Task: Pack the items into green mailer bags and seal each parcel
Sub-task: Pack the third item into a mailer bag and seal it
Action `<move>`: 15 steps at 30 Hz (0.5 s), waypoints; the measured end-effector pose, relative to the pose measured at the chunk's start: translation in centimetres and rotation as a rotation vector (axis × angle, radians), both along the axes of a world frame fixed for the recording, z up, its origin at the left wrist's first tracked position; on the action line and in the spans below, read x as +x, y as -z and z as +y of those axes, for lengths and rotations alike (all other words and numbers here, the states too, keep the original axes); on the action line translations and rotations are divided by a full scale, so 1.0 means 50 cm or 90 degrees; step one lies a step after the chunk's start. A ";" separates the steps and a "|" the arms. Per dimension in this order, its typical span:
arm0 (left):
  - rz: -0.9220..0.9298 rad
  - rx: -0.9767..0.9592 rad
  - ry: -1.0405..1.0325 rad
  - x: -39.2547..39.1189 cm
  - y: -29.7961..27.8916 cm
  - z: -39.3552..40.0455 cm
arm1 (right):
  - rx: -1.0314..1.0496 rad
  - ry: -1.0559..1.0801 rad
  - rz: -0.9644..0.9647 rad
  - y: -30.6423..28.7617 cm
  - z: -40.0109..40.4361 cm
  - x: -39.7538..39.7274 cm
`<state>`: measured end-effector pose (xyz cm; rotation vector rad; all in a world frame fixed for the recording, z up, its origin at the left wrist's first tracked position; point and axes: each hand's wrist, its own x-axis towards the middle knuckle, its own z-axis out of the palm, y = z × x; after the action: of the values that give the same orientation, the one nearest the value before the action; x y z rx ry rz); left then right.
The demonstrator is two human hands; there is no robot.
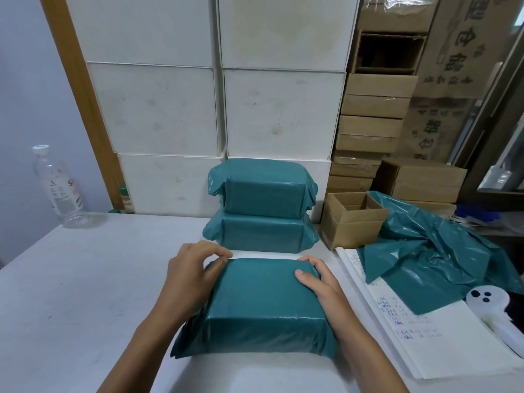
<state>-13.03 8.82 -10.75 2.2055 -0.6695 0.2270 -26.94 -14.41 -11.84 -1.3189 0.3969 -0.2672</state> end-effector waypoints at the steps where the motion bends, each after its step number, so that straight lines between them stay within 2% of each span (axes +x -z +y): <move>1: 0.020 -0.014 0.000 -0.009 -0.006 -0.003 | -0.001 0.000 0.000 0.000 0.001 0.000; 5: 0.161 -0.122 -0.014 -0.033 -0.001 0.000 | 0.016 -0.011 -0.003 -0.004 0.004 -0.001; 10: 0.366 -0.314 0.078 -0.047 0.040 0.009 | 0.051 -0.023 0.000 -0.005 0.009 -0.002; 15: 0.350 -0.248 0.131 0.014 0.138 0.015 | 0.084 -0.086 0.022 -0.021 0.017 -0.028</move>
<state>-12.35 9.56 -17.66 1.6989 -0.4854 -0.3224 -28.34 -13.54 -10.77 -1.2164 0.3473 -0.1043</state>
